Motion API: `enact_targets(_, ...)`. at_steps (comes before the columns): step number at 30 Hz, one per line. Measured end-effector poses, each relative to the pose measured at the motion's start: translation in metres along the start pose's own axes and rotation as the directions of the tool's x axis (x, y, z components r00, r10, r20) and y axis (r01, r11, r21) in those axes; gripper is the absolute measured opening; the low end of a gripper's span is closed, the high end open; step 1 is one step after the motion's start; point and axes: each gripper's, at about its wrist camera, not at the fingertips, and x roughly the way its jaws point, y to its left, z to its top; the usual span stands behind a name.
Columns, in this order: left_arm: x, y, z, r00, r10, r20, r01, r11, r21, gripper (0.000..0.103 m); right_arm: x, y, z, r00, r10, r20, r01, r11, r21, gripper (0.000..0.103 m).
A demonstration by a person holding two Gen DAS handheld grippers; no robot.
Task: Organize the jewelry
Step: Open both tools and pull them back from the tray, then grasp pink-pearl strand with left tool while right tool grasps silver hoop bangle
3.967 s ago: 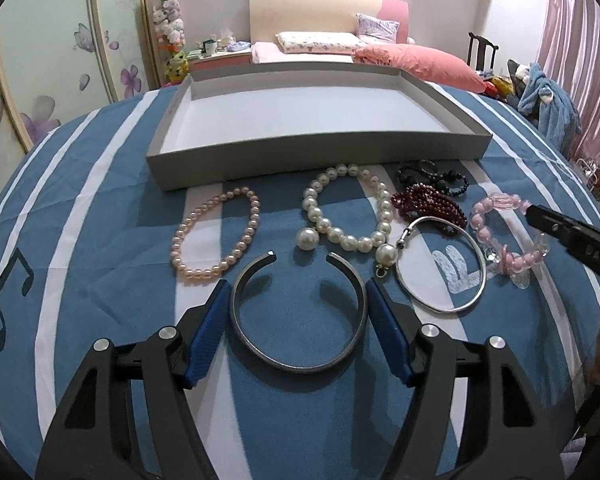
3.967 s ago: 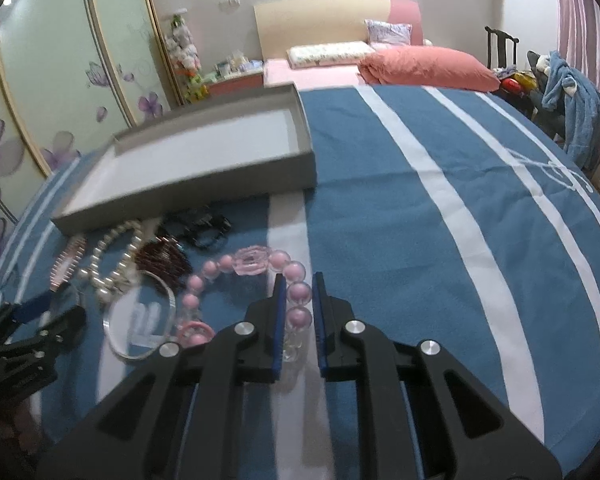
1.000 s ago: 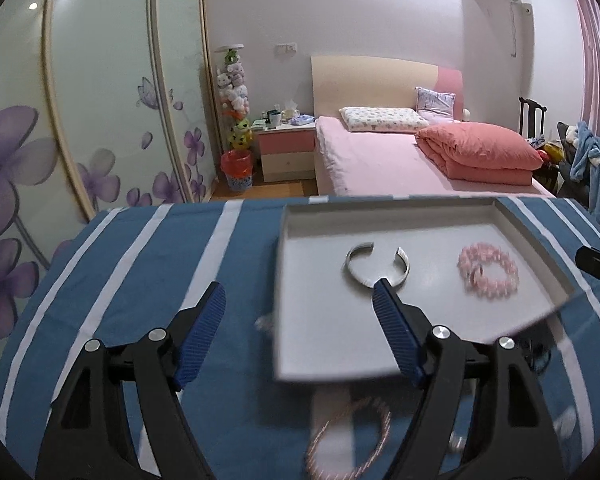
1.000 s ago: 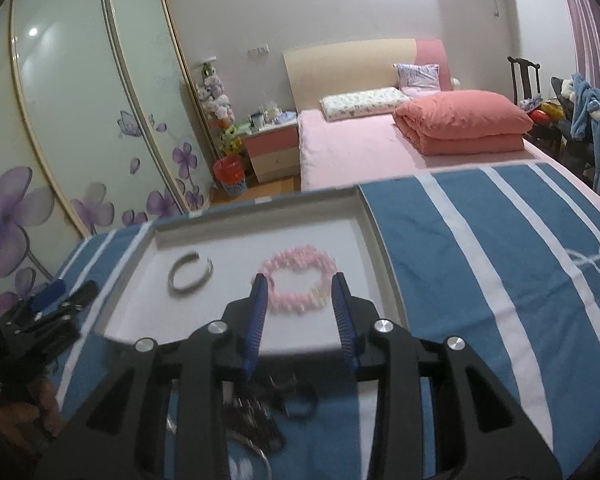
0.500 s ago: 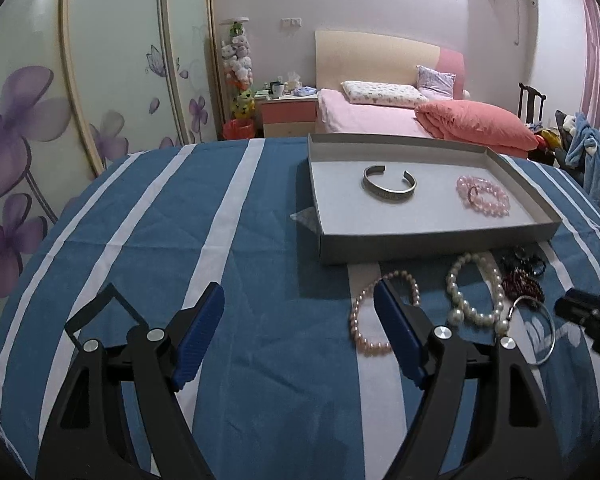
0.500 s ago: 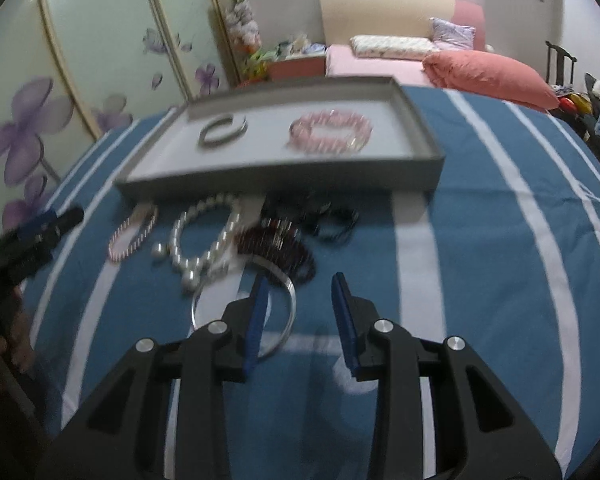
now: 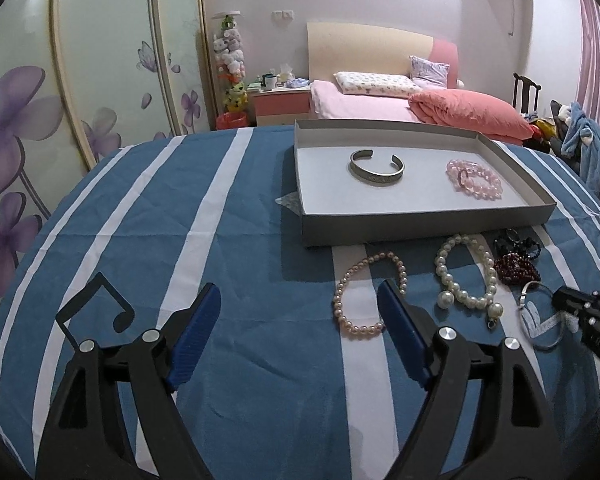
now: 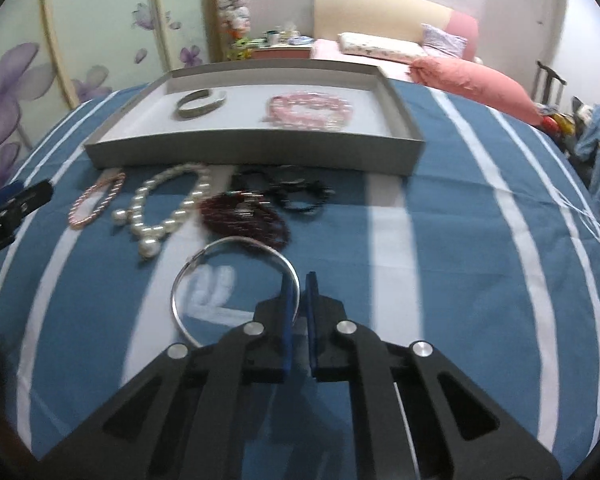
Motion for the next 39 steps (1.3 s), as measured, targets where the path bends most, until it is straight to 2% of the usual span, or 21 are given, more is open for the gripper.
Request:
enact_targets(3, 0.002, -0.002, -0.002, 1.000, -0.002, -0.006, 0.002, 1.000, 0.006, 0.081, 0.003, -0.023, 0.004, 0.996, -0.085, 0.004, 0.085, 0.995, 0.056, 0.007)
enact_targets(5, 0.004, -0.003, -0.002, 1.000, -0.003, -0.013, 0.003, 1.000, 0.006, 0.081, 0.004, -0.034, 0.006, 0.995, -0.097, 0.000, 0.097, 0.991, 0.097, 0.008)
enact_targets(6, 0.005, -0.003, -0.002, 1.000, -0.005, -0.017, 0.005, 1.000, 0.006, 0.081, 0.003, -0.041, 0.006, 0.997, -0.079, -0.003, 0.079, 0.989, 0.124, 0.010)
enact_targets(8, 0.006, -0.004, -0.003, 1.000, -0.007, -0.022, 0.007, 1.000, 0.007, 0.082, 0.000, -0.048, 0.006, 1.000, -0.029, 0.005, 0.028, 0.986, 0.164, 0.022)
enact_targets(9, 0.007, -0.004, -0.004, 1.000, -0.008, -0.025, 0.008, 1.000, 0.008, 0.082, -0.002, -0.050, 0.005, 1.000, -0.002, 0.013, 0.000, 0.984, 0.180, 0.044)
enact_targets(10, 0.008, -0.004, -0.004, 1.000, -0.010, -0.028, 0.011, 1.000, 0.007, 0.082, -0.004, -0.050, 0.005, 1.000, 0.008, 0.020, -0.012, 0.983, 0.183, 0.056)
enact_targets(12, 0.008, -0.004, -0.004, 0.999, -0.015, -0.032, 0.016, 1.000, 0.008, 0.082, -0.007, -0.046, 0.005, 0.999, 0.022, 0.031, -0.026, 0.986, 0.167, 0.056)
enact_targets(15, 0.009, -0.006, -0.005, 0.999, -0.026, -0.037, 0.026, 1.000, 0.014, 0.084, -0.003, -0.039, 0.006, 0.999, 0.049, 0.018, -0.051, 0.989, 0.141, 0.063)
enact_targets(21, 0.008, -0.012, -0.006, 0.998, -0.040, -0.043, 0.042, 0.999, 0.032, 0.086, 0.007, -0.017, 0.004, 1.000, 0.022, -0.017, -0.021, 0.997, 0.076, 0.076)
enact_targets(26, 0.014, -0.023, -0.005, 0.997, -0.049, -0.060, 0.053, 0.997, 0.061, 0.087, 0.009, -0.007, 0.002, 1.000, -0.017, -0.017, 0.018, 1.000, 0.023, 0.078)
enact_targets(27, 0.016, -0.024, -0.004, 0.997, -0.049, -0.064, 0.053, 0.996, 0.066, 0.087, 0.009, -0.007, 0.002, 1.000, -0.015, -0.014, 0.015, 1.000, 0.022, 0.072)
enact_targets(36, 0.026, -0.028, 0.002, 0.995, -0.036, -0.098, 0.043, 0.996, 0.075, 0.087, 0.007, -0.008, 0.002, 1.000, -0.011, -0.012, 0.011, 1.000, 0.021, 0.072)
enact_targets(39, 0.029, -0.023, 0.007, 0.995, -0.037, -0.097, 0.042, 0.997, 0.057, 0.081, 0.007, -0.008, 0.002, 1.000, -0.011, -0.012, 0.011, 1.000, 0.021, 0.072)
